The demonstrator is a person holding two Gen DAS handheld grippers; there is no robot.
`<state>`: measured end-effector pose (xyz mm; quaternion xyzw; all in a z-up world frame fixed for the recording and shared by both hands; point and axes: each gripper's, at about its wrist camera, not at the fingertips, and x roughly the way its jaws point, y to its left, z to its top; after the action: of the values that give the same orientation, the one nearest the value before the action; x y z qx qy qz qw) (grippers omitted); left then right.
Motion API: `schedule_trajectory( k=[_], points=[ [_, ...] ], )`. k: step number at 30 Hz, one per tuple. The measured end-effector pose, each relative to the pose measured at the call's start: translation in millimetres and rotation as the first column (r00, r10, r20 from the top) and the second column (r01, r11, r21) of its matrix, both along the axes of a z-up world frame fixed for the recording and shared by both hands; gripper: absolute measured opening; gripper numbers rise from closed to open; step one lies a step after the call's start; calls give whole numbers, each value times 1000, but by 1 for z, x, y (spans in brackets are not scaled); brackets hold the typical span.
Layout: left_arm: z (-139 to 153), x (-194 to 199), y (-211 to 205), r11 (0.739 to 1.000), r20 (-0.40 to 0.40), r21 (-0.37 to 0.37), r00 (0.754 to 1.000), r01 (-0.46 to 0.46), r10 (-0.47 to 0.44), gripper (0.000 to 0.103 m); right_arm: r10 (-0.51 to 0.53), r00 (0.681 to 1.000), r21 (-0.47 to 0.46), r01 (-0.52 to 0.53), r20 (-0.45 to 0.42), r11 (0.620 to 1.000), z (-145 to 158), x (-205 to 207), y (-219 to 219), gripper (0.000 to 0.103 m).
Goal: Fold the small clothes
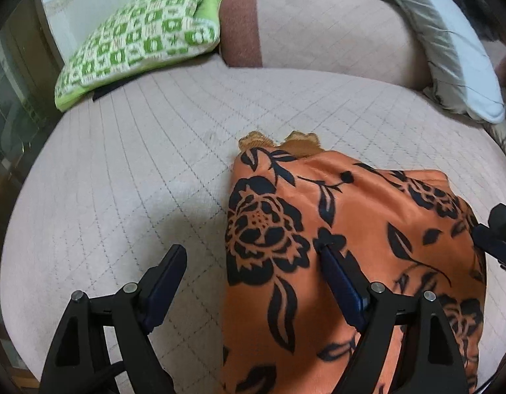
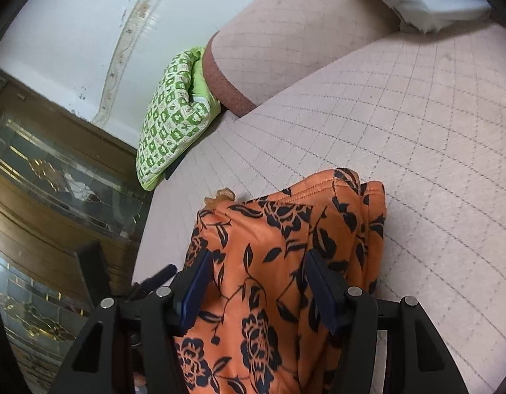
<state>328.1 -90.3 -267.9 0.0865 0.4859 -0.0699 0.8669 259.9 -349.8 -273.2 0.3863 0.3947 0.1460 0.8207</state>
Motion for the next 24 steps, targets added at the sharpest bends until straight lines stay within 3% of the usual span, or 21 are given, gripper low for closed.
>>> schedule_trajectory(
  k=[5,9,11,17,21,24],
  points=[
    [-8,12,-2,1000,-22,-4,1000,-13,13,85,-1,999,-5,1,-43,1000,-12,23,1,61],
    [-19,16,-2,1000,-32,3,999,-14,14,95,-2,991,-81,-9,-134,997,-35,37,3,62],
    [-26,21,3,999,-46,-18,998,-32,31,100,9,992,-113,-24,-128,993,-40,39,6,62],
    [-26,26,24,992,-114,-113,992,-61,48,102,8,995,-161,-23,-95,987,-20,24,9,62],
    [-5,-5,34,995,-56,-91,998,-47,42,102,64,997,-197,-71,-40,978,3,-9,14,62],
    [8,-35,42,999,-2,-22,999,-33,33,102,125,992,-212,-120,8,970,21,-46,26,62]
  ],
)
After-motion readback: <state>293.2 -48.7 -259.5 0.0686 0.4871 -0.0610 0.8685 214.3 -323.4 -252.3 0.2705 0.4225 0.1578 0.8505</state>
